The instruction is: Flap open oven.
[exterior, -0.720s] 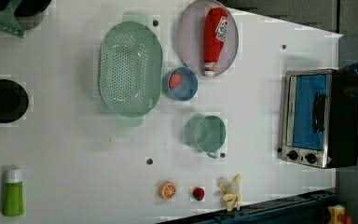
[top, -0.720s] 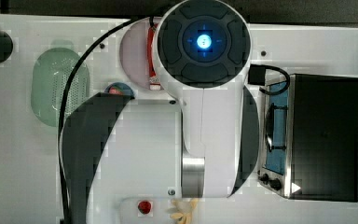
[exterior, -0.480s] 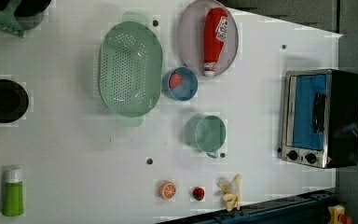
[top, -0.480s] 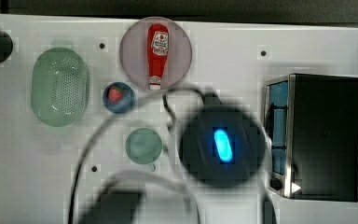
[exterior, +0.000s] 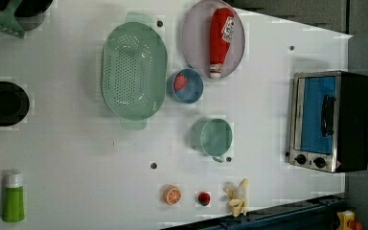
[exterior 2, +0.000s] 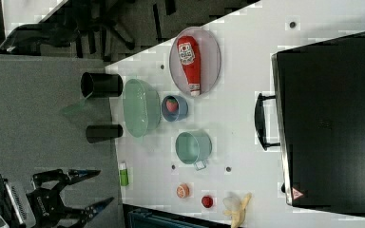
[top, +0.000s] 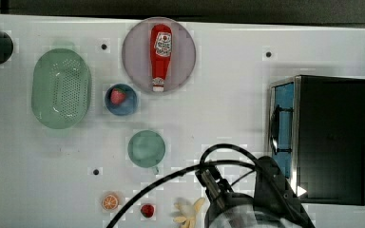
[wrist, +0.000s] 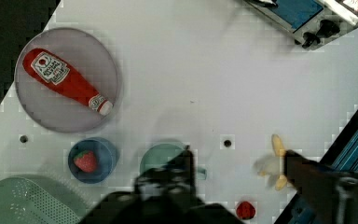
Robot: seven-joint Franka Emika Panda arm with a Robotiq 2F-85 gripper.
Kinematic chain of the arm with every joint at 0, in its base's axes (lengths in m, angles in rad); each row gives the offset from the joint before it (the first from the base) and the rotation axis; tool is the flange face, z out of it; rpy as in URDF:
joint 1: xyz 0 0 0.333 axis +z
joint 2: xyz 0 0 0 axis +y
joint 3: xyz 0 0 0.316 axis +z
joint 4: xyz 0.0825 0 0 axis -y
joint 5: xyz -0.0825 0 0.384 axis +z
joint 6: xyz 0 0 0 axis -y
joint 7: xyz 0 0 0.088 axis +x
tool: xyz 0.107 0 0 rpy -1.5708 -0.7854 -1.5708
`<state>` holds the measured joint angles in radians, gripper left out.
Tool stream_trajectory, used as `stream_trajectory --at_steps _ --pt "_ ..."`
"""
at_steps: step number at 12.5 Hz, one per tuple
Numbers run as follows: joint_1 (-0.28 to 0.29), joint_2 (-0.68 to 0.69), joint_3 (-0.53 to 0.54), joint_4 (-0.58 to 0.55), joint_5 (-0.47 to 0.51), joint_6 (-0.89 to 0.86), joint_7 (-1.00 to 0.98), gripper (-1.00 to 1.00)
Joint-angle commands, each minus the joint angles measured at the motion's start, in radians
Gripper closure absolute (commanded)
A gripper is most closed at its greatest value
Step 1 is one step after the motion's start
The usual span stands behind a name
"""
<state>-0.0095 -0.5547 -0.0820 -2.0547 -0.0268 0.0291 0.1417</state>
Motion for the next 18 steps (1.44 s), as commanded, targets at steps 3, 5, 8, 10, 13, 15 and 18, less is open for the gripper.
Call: stream_trajectory --at_steps 3,5,8,10,13,15,18 --pt "-0.005 0.089 0.001 -0.027 -0.002 -0.004 0.046 0.55" --pt "-0.005 0.106 -0.017 -0.045 -0.01 0.018 0.018 0.65" --pt "-0.012 0.159 -0.067 -0.099 -0.069 0.127 -0.264 0.65" --pt "-0.024 0.211 -0.117 -0.134 -0.085 0.224 -0.508 0.65" --pt "-0.042 0.309 -0.213 -0.147 -0.085 0.376 -0.872 0.65" --pt "-0.046 0.38 -0.279 -0.147 -0.085 0.494 -1.115 0.65" --pt "-0.049 0.483 -0.348 -0.147 -0.084 0.652 -1.351 0.65"
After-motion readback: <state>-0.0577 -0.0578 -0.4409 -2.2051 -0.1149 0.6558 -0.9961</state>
